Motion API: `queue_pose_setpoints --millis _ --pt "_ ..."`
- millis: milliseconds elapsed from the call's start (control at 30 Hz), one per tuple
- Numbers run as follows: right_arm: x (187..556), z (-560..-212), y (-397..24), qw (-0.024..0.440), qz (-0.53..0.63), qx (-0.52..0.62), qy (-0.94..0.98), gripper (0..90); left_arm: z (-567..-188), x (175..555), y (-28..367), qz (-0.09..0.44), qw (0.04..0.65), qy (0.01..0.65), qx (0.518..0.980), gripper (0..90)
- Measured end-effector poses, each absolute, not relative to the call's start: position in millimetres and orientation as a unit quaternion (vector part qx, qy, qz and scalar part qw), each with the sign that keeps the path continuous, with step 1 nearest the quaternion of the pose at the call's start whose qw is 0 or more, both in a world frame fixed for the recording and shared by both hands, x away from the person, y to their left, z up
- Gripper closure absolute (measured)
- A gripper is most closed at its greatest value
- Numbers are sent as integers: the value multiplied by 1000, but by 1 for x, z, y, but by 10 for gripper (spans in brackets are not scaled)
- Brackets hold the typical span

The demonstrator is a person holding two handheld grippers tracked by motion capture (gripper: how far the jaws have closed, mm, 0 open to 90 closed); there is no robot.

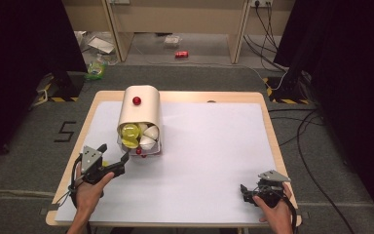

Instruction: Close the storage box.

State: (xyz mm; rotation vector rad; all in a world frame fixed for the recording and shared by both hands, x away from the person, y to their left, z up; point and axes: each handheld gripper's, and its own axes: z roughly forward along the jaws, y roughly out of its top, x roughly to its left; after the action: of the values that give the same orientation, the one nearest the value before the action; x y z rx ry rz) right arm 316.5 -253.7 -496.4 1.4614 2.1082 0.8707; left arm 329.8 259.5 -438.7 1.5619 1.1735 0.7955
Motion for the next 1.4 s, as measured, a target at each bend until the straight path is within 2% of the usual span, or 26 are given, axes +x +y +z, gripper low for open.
queue_pose_setpoints --millis 1400 --pt "317 -497 -254 215 314 527 760 52 -438 349 258 342 487 485 641 149"
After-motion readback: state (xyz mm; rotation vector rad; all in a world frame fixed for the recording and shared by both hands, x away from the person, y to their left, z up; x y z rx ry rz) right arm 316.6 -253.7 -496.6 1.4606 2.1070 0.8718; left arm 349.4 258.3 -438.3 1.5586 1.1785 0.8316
